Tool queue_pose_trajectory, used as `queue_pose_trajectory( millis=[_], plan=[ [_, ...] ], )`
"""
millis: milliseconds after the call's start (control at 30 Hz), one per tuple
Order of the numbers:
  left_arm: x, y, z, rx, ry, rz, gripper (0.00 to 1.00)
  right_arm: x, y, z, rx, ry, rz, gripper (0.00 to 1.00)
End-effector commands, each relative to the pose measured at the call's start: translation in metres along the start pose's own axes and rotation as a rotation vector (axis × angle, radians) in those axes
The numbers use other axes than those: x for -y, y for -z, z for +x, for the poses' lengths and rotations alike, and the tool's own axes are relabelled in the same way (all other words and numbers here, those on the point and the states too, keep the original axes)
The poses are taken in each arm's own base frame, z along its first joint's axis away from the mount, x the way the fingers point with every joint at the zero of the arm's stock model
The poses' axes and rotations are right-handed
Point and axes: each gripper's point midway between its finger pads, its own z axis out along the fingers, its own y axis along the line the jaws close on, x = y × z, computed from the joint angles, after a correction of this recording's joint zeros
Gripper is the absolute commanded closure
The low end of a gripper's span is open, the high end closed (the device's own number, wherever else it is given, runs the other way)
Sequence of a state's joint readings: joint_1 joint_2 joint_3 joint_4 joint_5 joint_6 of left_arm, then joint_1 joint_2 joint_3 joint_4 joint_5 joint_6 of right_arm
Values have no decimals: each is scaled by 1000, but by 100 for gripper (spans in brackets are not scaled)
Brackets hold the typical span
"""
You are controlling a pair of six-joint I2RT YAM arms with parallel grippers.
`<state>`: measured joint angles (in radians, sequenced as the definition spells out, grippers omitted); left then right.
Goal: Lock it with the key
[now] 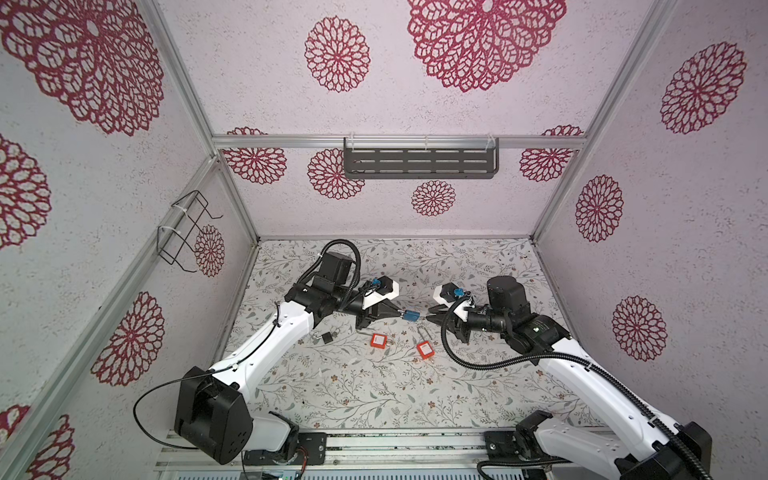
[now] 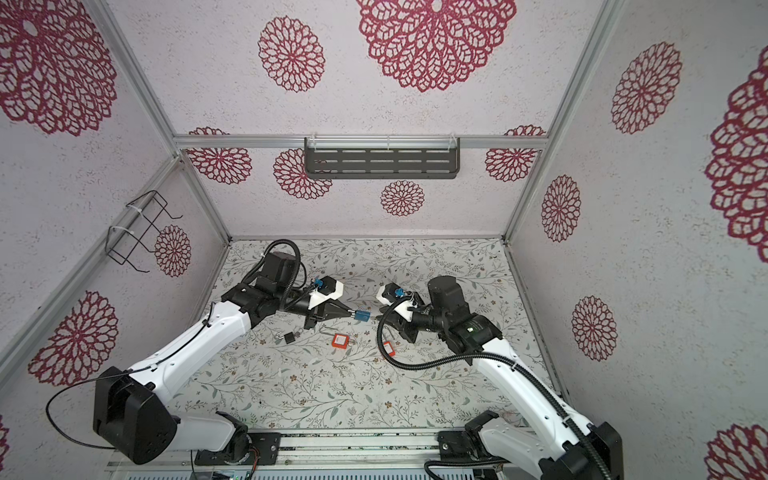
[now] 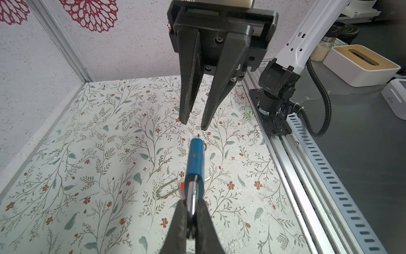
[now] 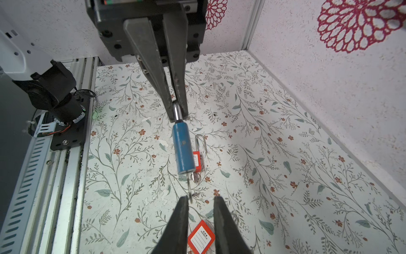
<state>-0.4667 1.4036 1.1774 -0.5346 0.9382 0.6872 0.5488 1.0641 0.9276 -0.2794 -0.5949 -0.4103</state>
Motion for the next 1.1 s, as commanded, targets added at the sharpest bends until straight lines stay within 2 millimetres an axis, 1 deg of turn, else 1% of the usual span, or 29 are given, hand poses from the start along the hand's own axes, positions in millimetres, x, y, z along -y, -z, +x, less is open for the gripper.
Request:
queue_pose_trajectory(
  millis=[0, 67, 233, 400, 467, 567, 900, 1067],
  plan=[
    [-1, 0, -12, 26, -44, 18, 100, -1, 0, -11, 8, 13, -27, 77],
    [-2, 0, -12, 25, -43, 18, 100, -5, -2, -14, 17, 9, -60, 78],
    [-1, 0, -13, 24, -47, 15, 100, -5, -4, -15, 26, 3, -70, 80],
    [-1, -1, -15, 33, -50, 20, 100, -7, -5, -13, 16, -10, -84, 85],
    [-1, -2, -14, 31, -49, 22, 100, -6, -5, -15, 21, -5, -83, 90],
    [0, -2, -15, 33, -51, 25, 100, -7, -5, -15, 22, -9, -84, 94],
    [-2, -3, -18, 38, -60, 40, 100, -11, -6, -15, 19, -20, -119, 94],
    [-2, -3, -19, 43, -51, 46, 100, -10, -8, -15, 15, -11, -121, 90]
  ],
)
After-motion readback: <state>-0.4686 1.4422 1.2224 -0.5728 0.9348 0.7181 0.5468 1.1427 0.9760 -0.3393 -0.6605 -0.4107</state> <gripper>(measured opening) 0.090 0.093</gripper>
